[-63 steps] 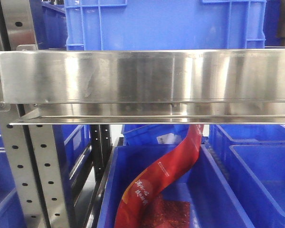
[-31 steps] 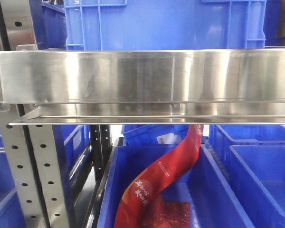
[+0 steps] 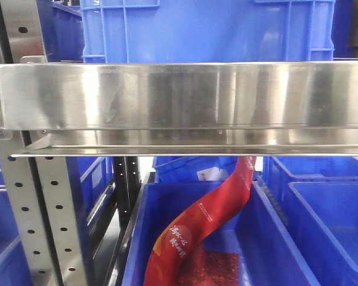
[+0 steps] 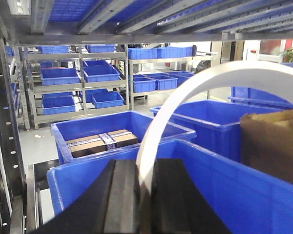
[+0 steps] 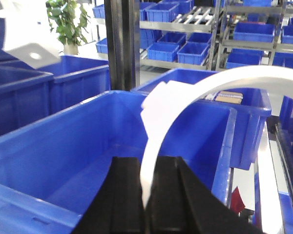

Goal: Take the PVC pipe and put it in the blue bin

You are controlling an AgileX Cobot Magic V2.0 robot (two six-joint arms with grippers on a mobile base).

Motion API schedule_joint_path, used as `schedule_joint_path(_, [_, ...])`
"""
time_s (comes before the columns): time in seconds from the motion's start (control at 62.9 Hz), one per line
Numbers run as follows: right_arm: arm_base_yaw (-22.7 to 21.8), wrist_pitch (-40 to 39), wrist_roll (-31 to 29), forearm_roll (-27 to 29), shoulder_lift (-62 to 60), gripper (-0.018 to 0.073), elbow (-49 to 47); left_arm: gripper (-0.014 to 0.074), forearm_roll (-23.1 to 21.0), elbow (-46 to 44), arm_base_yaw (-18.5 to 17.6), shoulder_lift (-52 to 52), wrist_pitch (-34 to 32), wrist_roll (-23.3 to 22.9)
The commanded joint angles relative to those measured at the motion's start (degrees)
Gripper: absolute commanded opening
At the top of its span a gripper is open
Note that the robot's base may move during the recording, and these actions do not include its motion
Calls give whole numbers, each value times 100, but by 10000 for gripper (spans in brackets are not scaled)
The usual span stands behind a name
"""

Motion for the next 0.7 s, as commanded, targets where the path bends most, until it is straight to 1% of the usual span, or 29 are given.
schedule_joint_path(0.0, [10,-347,-140,22,123,-169,-64,-111,51,-48,-34,122,-396,-3])
schedule_joint_path(0.111, [10,-499,-151,-3,233,-169,-72,-111,51,-48,-34,266,-705,-3])
schedule_joint_path(0.286, [10,-676,-151,-74,444,-169,-76,-111,51,-48,-34,468,-922,-3])
schedule_joint_path(0.382, [10,-744,-151,-74,601,-169,-76,-111,99,-48,-34,563,-959,-3])
schedule_joint_path(0.525, [10,-822,-263,-74,771,-169,-87,-111,321,-48,-34,727,-1123,-3])
schedule_joint_path(0.684, [10,-974,-344,-74,833,-169,-86,-111,335,-48,-34,855,-1177,-3])
